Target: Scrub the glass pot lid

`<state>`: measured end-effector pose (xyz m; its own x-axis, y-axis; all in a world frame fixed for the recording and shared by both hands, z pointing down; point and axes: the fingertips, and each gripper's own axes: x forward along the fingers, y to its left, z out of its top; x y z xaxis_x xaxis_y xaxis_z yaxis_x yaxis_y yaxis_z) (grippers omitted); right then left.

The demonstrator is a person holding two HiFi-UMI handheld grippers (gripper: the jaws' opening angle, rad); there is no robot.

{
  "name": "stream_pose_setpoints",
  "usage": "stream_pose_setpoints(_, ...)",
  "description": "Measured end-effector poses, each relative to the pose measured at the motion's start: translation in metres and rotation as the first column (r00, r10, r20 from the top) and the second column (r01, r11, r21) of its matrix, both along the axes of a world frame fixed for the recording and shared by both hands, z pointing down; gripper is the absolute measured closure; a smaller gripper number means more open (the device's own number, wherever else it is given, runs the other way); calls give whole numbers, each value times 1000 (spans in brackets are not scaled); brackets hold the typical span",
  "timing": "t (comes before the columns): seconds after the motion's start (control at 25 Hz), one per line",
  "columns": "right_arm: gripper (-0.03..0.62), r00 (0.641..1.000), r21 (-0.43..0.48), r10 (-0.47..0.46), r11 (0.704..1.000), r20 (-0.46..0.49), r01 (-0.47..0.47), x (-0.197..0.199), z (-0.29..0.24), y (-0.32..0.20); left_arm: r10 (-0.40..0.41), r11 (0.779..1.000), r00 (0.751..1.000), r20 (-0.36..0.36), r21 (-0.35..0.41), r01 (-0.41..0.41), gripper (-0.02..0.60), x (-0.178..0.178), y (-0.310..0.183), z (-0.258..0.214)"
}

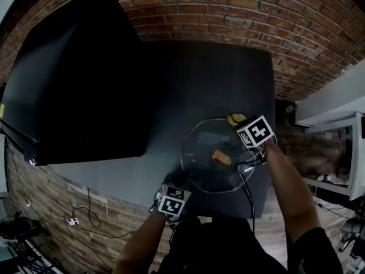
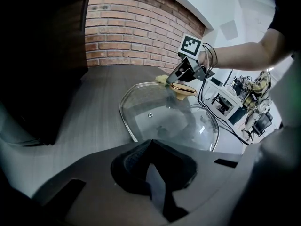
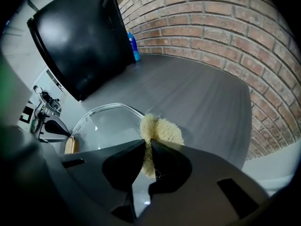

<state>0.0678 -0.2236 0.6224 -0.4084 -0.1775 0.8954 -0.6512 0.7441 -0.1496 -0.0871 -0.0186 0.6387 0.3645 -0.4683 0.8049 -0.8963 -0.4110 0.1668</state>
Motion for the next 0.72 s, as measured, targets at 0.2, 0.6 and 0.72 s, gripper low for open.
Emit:
stream_pose_setpoints(0.2,551,999,-9,33,999,-6,-33,21,1,11,-1,1000,1000,5,-5,1,549,0,-1,-4)
stream_pose_setpoints(0.6,551,996,-12,93,996,-18,-93,58,1,47,-6,1000,1000,8,-2,6,549,-1,-1,-2)
stream_pose_setpoints(0.72,551,993,-17,112,994,-23,-112,68,1,62,-1,1000,1000,5,3,1,549,-2,-1,-4)
